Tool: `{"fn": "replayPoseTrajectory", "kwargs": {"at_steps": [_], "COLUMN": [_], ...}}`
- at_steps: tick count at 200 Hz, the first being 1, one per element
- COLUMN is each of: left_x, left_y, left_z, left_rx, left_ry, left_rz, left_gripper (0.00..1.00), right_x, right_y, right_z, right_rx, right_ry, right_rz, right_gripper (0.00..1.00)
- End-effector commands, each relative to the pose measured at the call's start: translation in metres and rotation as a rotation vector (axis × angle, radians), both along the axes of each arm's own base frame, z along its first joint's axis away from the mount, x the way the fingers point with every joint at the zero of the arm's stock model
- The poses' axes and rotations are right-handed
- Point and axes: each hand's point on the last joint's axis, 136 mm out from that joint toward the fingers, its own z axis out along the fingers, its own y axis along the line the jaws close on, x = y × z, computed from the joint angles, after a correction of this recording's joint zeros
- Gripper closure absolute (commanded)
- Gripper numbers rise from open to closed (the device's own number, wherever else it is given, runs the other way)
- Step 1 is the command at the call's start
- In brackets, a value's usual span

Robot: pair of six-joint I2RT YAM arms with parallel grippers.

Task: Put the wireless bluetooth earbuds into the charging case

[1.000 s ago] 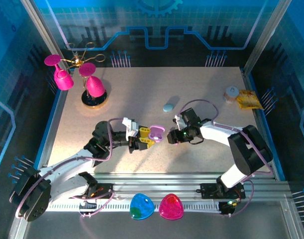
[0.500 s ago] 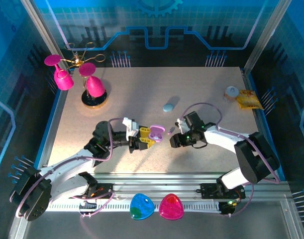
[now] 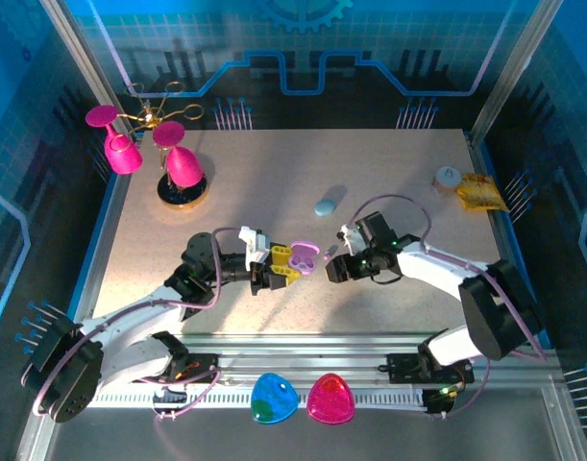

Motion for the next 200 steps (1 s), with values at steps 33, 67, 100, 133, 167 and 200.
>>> {"fn": "replayPoseTrajectory", "kwargs": {"at_steps": [33, 67, 100, 133, 167, 200], "left_x": [-0.002, -0.001, 0.0, -0.001, -0.002, -0.001], "left_y": [0.003, 0.003, 0.002, 0.002, 0.002, 0.002], "left_z": [0.011, 0.01, 0.011, 0.01, 0.009, 0.009], "left_rx": [-0.024, -0.023, -0.03, -0.034, -0.034, -0.033], "left_ry": [-0.039, -0.047, -0.048, -0.045, -0.043, -0.039], "left_rz": [0.007, 0.007, 0.003, 0.001, 0.001, 0.001], "left_gripper": [0.69, 0.68, 0.68, 0.68, 0.68, 0.68], "right_x": [0.01, -0.013, -0.034, -0.053, -0.059, -0.052], "right_y": [0.006, 0.0, -0.004, -0.008, -0.018, -0.02], "right_z": [-0.013, -0.025, -0.024, -0.023, -0.025, -0.02], "right_rx": [0.01, 0.011, 0.026, 0.019, -0.015, -0.036], "right_ry": [0.017, 0.084, 0.116, 0.138, 0.125, 0.085], "right_rz": [0.029, 0.03, 0.029, 0.027, 0.0, -0.009], "right_gripper": [0.41, 0.44, 0.46, 0.47, 0.44, 0.41]}}
